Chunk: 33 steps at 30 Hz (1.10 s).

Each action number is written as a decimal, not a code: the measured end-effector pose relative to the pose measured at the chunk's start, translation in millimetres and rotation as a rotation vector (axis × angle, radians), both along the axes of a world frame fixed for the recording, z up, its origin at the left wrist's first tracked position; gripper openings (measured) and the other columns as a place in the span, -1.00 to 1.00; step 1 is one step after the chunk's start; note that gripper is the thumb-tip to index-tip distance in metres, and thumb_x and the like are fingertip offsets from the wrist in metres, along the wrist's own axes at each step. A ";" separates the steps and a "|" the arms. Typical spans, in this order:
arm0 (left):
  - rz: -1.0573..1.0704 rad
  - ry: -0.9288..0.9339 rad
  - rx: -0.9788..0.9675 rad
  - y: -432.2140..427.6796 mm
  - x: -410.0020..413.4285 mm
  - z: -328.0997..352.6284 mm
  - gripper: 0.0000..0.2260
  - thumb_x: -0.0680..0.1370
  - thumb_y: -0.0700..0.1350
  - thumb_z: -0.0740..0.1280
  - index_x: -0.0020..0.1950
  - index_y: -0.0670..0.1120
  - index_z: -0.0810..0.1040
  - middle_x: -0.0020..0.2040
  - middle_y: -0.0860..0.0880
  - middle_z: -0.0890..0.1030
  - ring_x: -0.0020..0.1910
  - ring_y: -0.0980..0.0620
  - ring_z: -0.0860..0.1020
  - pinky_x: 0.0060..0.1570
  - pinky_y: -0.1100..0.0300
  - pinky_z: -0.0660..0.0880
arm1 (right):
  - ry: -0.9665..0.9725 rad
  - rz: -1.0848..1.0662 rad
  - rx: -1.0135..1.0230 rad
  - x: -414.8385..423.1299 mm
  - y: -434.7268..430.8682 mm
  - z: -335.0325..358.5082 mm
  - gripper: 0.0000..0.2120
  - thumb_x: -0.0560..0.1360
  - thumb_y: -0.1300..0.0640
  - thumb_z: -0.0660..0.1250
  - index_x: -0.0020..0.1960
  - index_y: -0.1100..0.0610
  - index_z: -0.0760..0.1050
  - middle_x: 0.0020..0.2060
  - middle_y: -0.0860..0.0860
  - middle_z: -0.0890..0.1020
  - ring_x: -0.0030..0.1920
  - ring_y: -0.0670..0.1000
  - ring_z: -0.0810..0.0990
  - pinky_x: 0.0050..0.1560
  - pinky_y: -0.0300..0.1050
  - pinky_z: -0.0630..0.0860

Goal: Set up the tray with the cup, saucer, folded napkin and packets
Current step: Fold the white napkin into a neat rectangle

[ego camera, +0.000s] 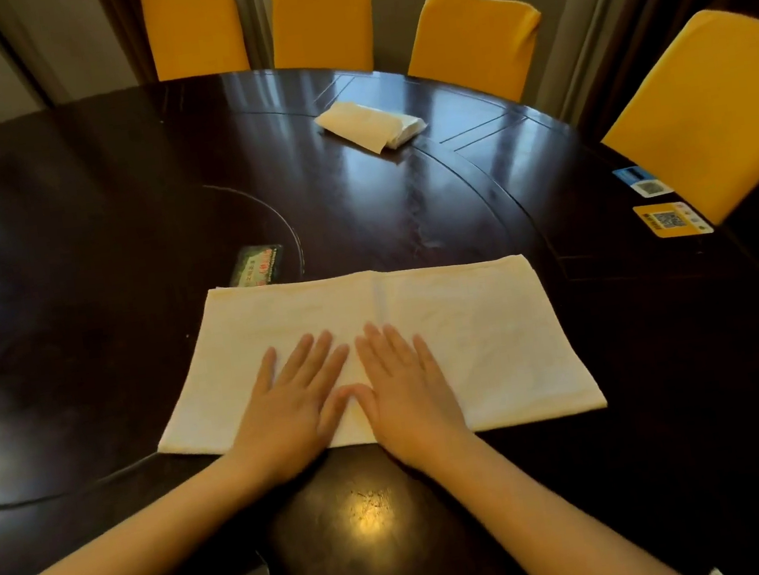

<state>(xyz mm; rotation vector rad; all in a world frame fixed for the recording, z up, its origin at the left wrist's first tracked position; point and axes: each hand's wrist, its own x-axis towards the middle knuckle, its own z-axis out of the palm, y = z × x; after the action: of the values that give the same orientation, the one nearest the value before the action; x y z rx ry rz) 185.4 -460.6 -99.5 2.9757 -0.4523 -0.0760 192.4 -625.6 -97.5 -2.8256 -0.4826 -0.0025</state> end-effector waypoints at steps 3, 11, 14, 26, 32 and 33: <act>0.010 -0.009 0.043 10.6 7.6 1.0 -0.45 0.50 0.28 -0.28 0.44 0.14 -0.30 0.48 0.13 -0.26 0.45 0.12 -0.32 0.44 0.00 -0.33 | 0.027 -0.101 -0.070 -3.1 -17.8 -2.5 -0.43 0.57 -0.19 -0.19 0.52 -0.01 -0.16 0.54 -0.05 -0.12 0.53 -0.02 -0.20 0.42 0.02 -0.35; 0.203 -0.015 0.021 23.8 14.2 -3.6 -0.40 0.52 0.29 -0.25 0.51 0.09 -0.17 0.55 0.09 -0.15 0.51 0.08 -0.19 0.42 -0.05 -0.30 | 0.063 -0.676 0.020 -38.7 -130.6 8.1 -0.37 0.58 -0.16 -0.09 0.52 0.13 -0.15 0.55 0.06 -0.02 0.54 0.06 -0.06 0.50 0.08 -0.05; 0.334 0.006 0.009 26.7 18.4 -4.8 -0.42 0.54 0.26 -0.22 0.52 0.08 -0.13 0.56 0.05 -0.13 0.53 0.04 -0.16 0.44 -0.11 -0.27 | 0.097 -0.858 0.293 -46.9 -128.4 16.4 -0.39 0.58 -0.11 0.06 0.51 0.19 0.01 0.46 0.18 0.23 0.44 0.19 0.22 0.34 0.11 0.31; -0.229 0.236 -0.414 -136.7 -33.0 44.2 -0.23 0.50 0.13 0.27 0.53 -0.01 -0.12 0.57 -0.01 -0.07 0.53 0.06 -0.09 0.41 0.21 -0.18 | 0.038 -0.930 0.828 -34.8 -142.9 52.8 -0.81 0.47 0.25 0.31 0.09 0.21 0.52 -0.14 0.11 0.59 -0.16 0.06 0.56 -0.12 -0.01 0.55; 0.069 0.001 -0.920 -167.8 -38.9 59.4 -0.60 0.57 -0.11 0.18 0.41 -0.01 0.29 0.26 -0.05 0.54 0.18 0.07 0.53 0.17 0.29 0.44 | -0.047 -0.372 1.030 -20.3 -92.6 98.8 -0.88 0.45 0.29 0.36 -0.05 0.13 0.54 -0.32 0.05 0.56 -0.31 -0.03 0.55 -0.25 -0.23 0.52; 0.107 -0.060 -0.933 -167.2 -39.9 62.6 -0.67 0.58 -0.09 0.18 0.35 -0.01 0.37 0.19 -0.04 0.59 0.08 0.17 0.54 0.03 0.47 0.43 | -0.037 -0.288 1.008 -18.2 -83.0 103.8 -0.88 0.46 0.27 0.36 -0.04 0.11 0.54 -0.32 0.04 0.56 -0.34 -0.07 0.54 -0.30 -0.33 0.50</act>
<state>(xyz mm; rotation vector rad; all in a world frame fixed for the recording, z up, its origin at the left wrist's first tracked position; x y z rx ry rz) 145.5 -627.9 -36.8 2.0764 -0.2324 0.1854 174.2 -708.6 6.3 -1.8704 -0.0281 -0.2726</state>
